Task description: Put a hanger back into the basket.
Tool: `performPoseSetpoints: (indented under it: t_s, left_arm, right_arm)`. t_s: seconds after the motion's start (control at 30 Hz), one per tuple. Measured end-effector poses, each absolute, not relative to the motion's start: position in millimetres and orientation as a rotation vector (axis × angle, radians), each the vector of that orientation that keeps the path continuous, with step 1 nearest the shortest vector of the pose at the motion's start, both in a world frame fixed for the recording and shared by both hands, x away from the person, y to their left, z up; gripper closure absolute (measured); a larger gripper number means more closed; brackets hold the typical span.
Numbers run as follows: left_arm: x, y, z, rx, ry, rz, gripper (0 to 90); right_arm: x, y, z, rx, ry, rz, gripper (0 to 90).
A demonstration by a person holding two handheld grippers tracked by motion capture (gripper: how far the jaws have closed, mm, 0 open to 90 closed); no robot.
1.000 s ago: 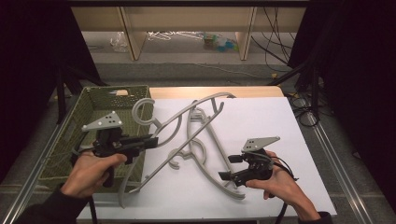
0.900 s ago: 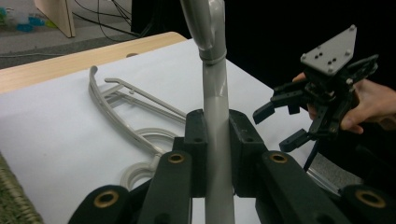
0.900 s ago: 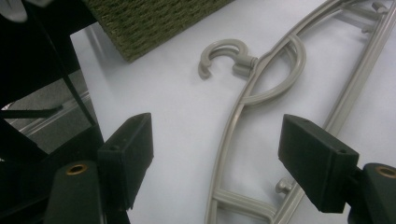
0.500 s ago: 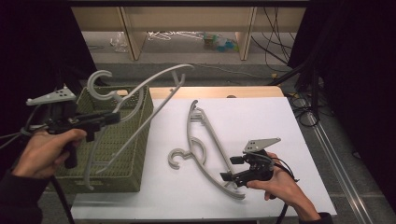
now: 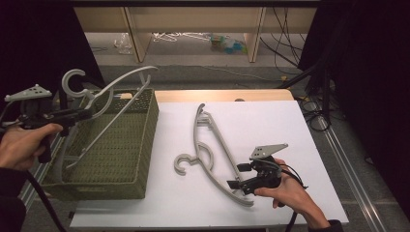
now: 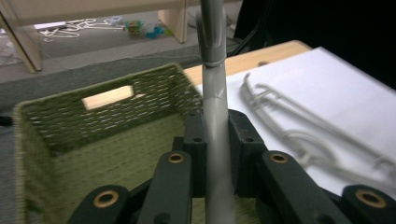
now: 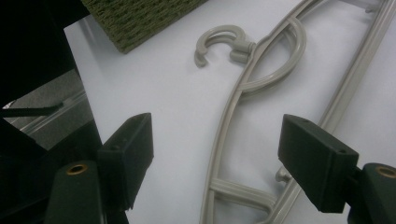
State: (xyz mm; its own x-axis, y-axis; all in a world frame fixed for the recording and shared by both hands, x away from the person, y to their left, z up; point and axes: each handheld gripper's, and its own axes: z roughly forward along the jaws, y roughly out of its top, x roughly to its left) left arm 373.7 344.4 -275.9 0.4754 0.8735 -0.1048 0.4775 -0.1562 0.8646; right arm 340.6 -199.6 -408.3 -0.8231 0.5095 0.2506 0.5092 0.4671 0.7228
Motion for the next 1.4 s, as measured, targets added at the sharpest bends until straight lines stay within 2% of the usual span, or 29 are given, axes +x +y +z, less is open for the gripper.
performPoseSetpoints:
  t_s: [0.3,0.5,0.63,0.97,1.0,1.23,1.4]
  left_arm:
    - [387,372,-299,1.907,1.156,0.569,78.9]
    - [393,380,-311,1.917,1.175,0.565,78.9]
    - [400,378,-316,1.908,1.178,0.543,78.9]
    - [415,371,-331,2.029,1.187,0.533,78.7]
    - [417,373,-334,2.093,1.173,0.513,78.7]
    - [429,361,-350,2.135,1.202,0.480,78.6]
    - [434,355,-357,2.101,1.203,0.490,78.5]
  right_arm:
    - [341,-199,-410,0.944,2.689,1.322,27.6]
    - [341,-198,-412,0.933,2.704,1.310,27.6]
    - [342,-198,-412,0.935,2.708,1.307,27.7]
    - [342,-201,-412,0.934,2.695,1.315,28.0]
    - [342,-201,-412,0.939,2.703,1.312,27.9]
    - [342,-198,-414,0.909,2.722,1.296,28.0]
    - [342,-199,-415,0.928,2.728,1.293,28.0]
